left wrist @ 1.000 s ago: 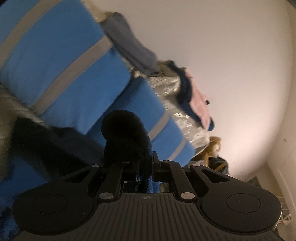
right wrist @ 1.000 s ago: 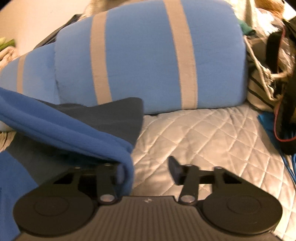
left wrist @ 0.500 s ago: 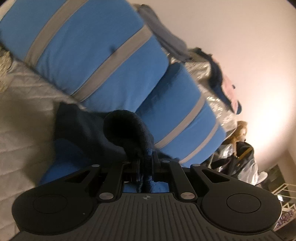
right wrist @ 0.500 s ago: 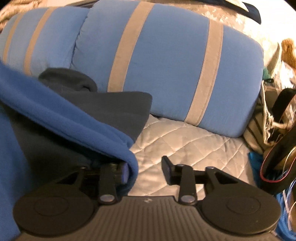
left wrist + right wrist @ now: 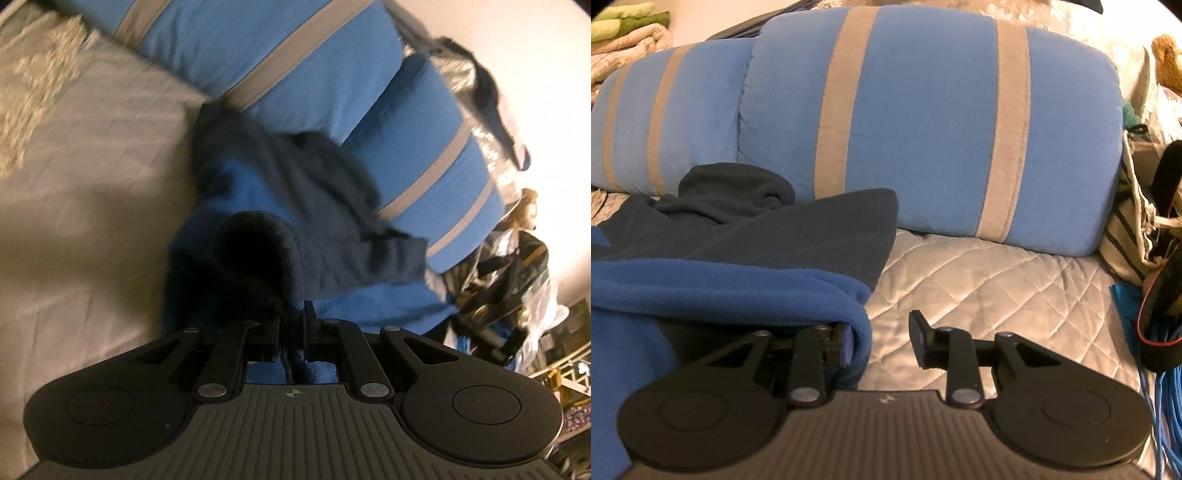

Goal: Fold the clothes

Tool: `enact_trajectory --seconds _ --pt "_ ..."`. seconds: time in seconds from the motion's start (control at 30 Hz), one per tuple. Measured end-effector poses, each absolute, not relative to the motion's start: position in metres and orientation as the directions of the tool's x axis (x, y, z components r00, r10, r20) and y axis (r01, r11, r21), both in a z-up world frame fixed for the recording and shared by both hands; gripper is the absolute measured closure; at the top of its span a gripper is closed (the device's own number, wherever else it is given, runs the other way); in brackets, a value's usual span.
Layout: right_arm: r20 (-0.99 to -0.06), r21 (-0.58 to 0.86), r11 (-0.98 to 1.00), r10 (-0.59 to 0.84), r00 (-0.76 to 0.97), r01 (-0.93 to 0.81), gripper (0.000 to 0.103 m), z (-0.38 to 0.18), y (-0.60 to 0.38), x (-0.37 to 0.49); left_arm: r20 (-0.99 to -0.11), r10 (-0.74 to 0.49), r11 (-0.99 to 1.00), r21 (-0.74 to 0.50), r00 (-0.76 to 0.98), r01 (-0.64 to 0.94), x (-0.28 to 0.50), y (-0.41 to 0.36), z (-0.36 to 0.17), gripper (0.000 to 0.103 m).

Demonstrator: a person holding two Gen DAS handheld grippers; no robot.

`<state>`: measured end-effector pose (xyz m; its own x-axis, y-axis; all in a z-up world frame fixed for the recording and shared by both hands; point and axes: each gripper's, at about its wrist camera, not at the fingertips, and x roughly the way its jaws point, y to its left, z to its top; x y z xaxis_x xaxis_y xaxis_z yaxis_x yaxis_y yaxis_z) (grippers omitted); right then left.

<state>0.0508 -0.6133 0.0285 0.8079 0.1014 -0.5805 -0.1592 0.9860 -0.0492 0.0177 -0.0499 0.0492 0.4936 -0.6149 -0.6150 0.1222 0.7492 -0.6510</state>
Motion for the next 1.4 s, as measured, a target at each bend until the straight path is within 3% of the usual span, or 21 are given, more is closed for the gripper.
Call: enact_trajectory --seconds 0.4,0.47,0.53,0.6,0.73,1.03,1.23,1.4 --pt "-0.639 -0.013 0.985 0.123 0.759 -0.170 0.056 0.017 -0.619 0.068 -0.647 -0.619 0.725 -0.689 0.446 0.006 0.015 -0.045 -0.005 0.091" --pt "-0.675 0.014 0.989 0.120 0.727 -0.150 0.050 0.011 -0.622 0.075 -0.645 -0.617 0.723 -0.691 0.450 0.000 0.014 -0.044 -0.005 0.091" --pt "-0.694 0.023 0.992 0.106 0.712 -0.124 0.032 0.011 -0.626 0.076 -0.647 -0.616 0.726 -0.687 0.450 0.007 0.014 -0.043 -0.004 0.090" --pt "-0.699 0.029 0.994 0.096 0.709 -0.106 0.026 0.016 -0.629 0.072 -0.642 -0.621 0.723 -0.690 0.449 0.013 0.014 -0.043 -0.004 0.090" --pt "-0.690 0.107 0.985 0.169 0.704 -0.132 0.027 0.032 -0.638 0.054 -0.618 -0.645 0.692 -0.722 0.450 0.002 0.013 -0.038 -0.010 0.089" --pt "-0.608 0.609 0.783 0.562 0.560 -0.124 0.026 0.022 -0.661 0.034 -0.618 -0.646 0.686 -0.728 0.448 -0.016 0.013 -0.038 -0.010 0.089" --pt "-0.658 0.616 0.786 0.552 0.513 -0.054 0.025 -0.010 -0.650 0.039 -0.617 -0.645 0.682 -0.731 0.451 -0.023 0.012 -0.038 -0.010 0.089" --pt "-0.619 0.667 0.745 0.556 0.555 -0.002 0.023 -0.021 -0.650 0.044 -0.618 -0.644 0.683 -0.730 0.450 -0.025 0.013 -0.038 -0.010 0.089"
